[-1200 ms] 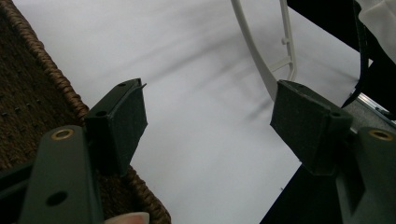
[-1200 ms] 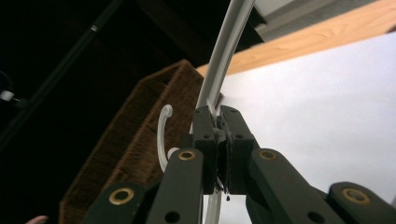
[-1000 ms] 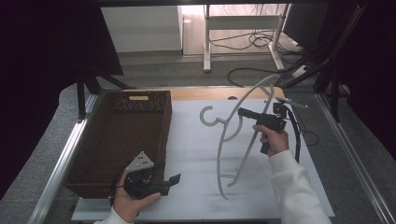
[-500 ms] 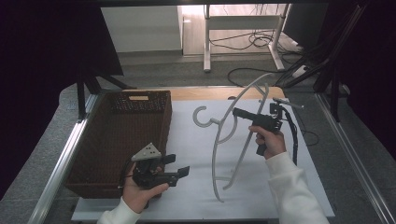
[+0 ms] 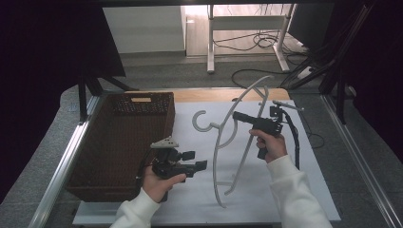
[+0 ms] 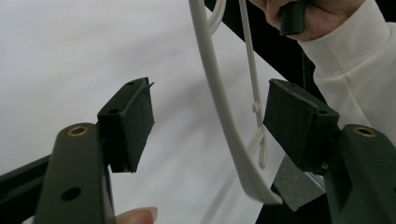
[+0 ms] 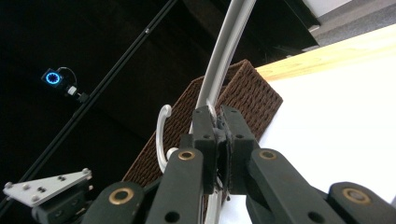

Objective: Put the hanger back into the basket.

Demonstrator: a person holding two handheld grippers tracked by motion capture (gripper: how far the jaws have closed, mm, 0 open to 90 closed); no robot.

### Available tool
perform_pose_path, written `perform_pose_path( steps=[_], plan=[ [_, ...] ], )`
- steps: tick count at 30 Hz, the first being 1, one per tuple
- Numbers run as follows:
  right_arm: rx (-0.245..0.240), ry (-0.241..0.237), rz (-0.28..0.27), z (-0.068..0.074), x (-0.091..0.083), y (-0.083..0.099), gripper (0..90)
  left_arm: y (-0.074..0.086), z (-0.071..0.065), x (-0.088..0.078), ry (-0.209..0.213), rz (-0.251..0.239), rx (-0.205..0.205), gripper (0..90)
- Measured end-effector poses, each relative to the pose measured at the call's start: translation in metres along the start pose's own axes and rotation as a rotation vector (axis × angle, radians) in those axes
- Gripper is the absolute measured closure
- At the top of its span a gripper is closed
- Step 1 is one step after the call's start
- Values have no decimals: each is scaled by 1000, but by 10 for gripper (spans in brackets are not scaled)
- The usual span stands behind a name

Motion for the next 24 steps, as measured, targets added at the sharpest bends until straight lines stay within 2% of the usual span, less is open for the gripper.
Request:
perform_pose_path(
  steps=[2, 4, 7, 12, 14, 15, 17, 18, 19, 21, 24],
  plan=[
    [-4, -1, 2, 0, 1, 1, 860, -1, 3, 9, 13, 11, -2, 330],
    [-4, -3, 4, 0, 2, 1, 860, -2, 8, 21, 30, 20, -22, 344],
    [-5, -8, 6, 1, 2, 1, 859, -2, 11, 28, 34, 23, -29, 367],
    [-9, -11, 11, 1, 2, 2, 859, -1, 6, 42, 51, 42, -12, 416],
    [-6, -11, 12, 1, 3, 2, 859, -1, 3, 47, 57, 49, -6, 470],
    [-8, -11, 13, 1, 3, 2, 859, -1, 3, 48, 56, 51, 0, 470],
    [-9, -14, 13, 1, 3, 2, 859, -2, 3, 50, 55, 49, -11, 527],
    [-10, -15, 13, 1, 3, 2, 858, -2, 3, 51, 55, 47, -19, 576],
    [-11, -17, 10, 2, 4, 2, 858, -2, 3, 52, 56, 44, -35, 663],
    [-16, -17, 9, 2, 3, 3, 858, -3, 3, 52, 61, 41, -46, 742],
    [-20, -22, 6, 3, 3, 2, 856, -3, 3, 51, 64, 44, -64, 760]
  ],
)
Point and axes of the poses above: each handheld gripper's, and its own axes: x roughly forward along the jaws, y roughly out of its underside, z roughly to its left, the point moved 1 cm from there along x, roughly forward along the jaws, and after that the axes turned 8 degrees about -x, right-handed, at the moved point
